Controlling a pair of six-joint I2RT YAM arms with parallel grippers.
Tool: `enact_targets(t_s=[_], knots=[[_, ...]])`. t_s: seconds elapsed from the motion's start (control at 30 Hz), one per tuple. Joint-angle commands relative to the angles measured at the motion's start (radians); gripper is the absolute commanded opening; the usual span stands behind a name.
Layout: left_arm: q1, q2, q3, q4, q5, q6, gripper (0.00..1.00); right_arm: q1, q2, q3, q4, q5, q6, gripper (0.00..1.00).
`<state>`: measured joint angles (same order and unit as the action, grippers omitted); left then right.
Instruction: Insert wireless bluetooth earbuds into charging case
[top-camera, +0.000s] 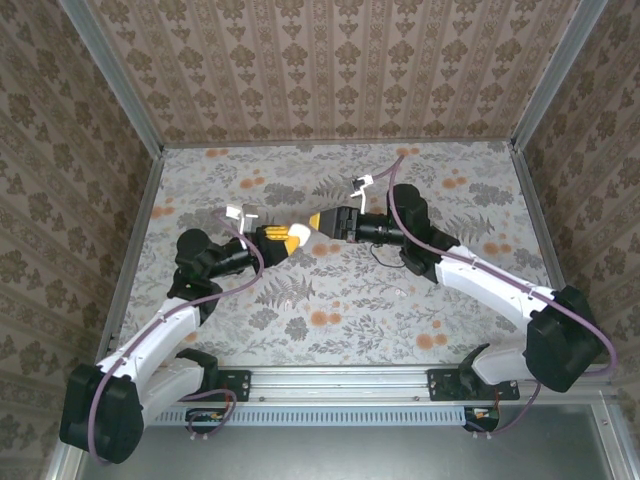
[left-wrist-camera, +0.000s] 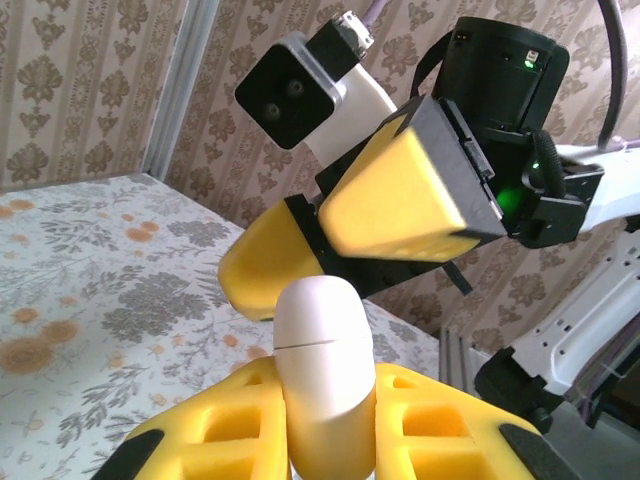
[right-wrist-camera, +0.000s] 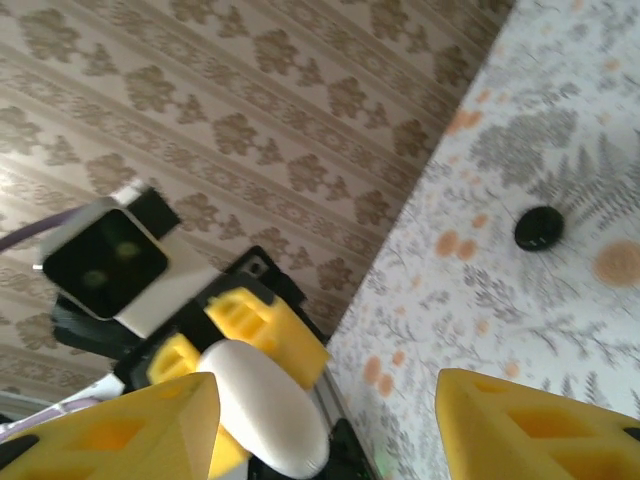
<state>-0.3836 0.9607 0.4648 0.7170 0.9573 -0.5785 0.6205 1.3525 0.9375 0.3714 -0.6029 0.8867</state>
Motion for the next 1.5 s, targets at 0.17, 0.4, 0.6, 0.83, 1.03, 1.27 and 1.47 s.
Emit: enact_targets(t_s=[0.17, 0.4, 0.6, 0.83, 1.03, 1.27, 1.47], knots=[[0.006, 0.003, 0.026, 0.162, 0.053, -0.135, 0.00, 0.067, 0.024, 0.061, 0.076, -0.055, -0.062, 0.62], [0.005, -0.018, 0.029, 0.176, 0.057, -0.160, 0.00, 0.071, 0.034, 0.065, 0.057, -0.033, -0.070, 0.61], [-0.006, -0.033, 0.032, 0.209, 0.060, -0.188, 0.00, 0.064, 0.084, 0.086, -0.001, 0.009, -0.086, 0.60], [-0.029, -0.033, 0.038, 0.226, 0.051, -0.194, 0.00, 0.032, 0.153, 0.109, 0.000, 0.033, -0.048, 0.59], [-0.035, -0.009, 0.049, 0.239, 0.054, -0.198, 0.00, 0.007, 0.226, 0.119, 0.065, -0.005, 0.010, 0.59], [-0.036, 0.009, 0.063, 0.248, 0.055, -0.199, 0.00, -0.019, 0.332, 0.148, 0.207, -0.083, 0.127, 0.58], [-0.037, 0.016, 0.066, 0.276, 0.057, -0.219, 0.00, -0.033, 0.376, 0.167, 0.232, -0.111, 0.153, 0.58]])
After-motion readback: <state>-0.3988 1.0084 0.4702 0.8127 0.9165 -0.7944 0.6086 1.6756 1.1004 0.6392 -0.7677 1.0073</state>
